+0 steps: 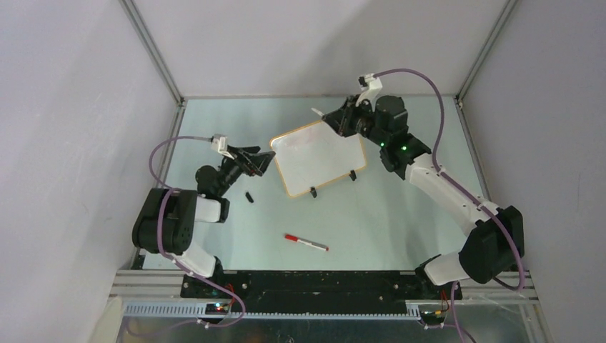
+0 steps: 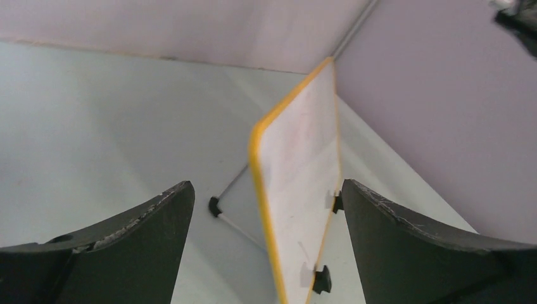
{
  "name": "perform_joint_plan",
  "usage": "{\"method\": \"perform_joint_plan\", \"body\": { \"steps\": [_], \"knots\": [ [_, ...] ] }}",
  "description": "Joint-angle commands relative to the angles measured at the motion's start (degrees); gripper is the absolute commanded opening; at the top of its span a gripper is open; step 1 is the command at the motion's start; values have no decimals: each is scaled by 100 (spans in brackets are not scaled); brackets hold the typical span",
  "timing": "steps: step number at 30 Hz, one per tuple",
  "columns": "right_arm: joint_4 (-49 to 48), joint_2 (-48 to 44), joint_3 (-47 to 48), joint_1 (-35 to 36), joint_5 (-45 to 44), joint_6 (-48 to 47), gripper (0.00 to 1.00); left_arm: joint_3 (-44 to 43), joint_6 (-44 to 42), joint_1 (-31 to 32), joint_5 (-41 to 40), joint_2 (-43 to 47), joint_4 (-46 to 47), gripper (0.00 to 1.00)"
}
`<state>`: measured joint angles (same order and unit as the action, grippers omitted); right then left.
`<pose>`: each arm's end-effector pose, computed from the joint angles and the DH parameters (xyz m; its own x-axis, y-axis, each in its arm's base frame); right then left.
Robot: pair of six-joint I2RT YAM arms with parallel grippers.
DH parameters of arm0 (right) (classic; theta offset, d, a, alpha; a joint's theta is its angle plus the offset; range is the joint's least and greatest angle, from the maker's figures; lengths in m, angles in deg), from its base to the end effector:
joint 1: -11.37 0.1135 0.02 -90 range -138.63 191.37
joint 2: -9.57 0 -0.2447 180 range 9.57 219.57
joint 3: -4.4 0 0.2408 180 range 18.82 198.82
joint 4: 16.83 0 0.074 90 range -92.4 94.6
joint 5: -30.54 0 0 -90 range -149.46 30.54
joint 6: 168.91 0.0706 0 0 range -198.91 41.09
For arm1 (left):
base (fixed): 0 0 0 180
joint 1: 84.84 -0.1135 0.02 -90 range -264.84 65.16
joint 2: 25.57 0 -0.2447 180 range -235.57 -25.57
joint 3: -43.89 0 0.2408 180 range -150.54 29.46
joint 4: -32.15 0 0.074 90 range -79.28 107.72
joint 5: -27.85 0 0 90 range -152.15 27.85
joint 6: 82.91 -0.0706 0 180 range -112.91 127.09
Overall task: Write a sentence on the whiteboard
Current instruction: Hold the whiteboard on the whiteboard stand.
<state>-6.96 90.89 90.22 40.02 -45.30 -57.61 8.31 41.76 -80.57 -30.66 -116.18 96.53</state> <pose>0.3120 0.1901 0.3610 -0.3230 0.2249 -0.9193 -0.6024 0.7003 0.3830 0.2895 -0.0586 0.1827 -0.1952 -0.4718 -0.8598 0.5671 0.6609 -0.4915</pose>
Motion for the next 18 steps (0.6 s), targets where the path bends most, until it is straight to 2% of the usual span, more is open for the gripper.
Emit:
{"method": "perform_joint_plan", "body": {
  "steps": [1,7,18],
  "knots": [
    [-135,223,112,422,-215,-339,0,-132,185,81,634,-134,899,93],
    [-190,482,112,813,-482,-485,0,-232,177,305,624,-469,891,87],
    [-154,653,111,1010,-566,-567,0,-526,248,304,725,-993,884,72]
  ]
}}
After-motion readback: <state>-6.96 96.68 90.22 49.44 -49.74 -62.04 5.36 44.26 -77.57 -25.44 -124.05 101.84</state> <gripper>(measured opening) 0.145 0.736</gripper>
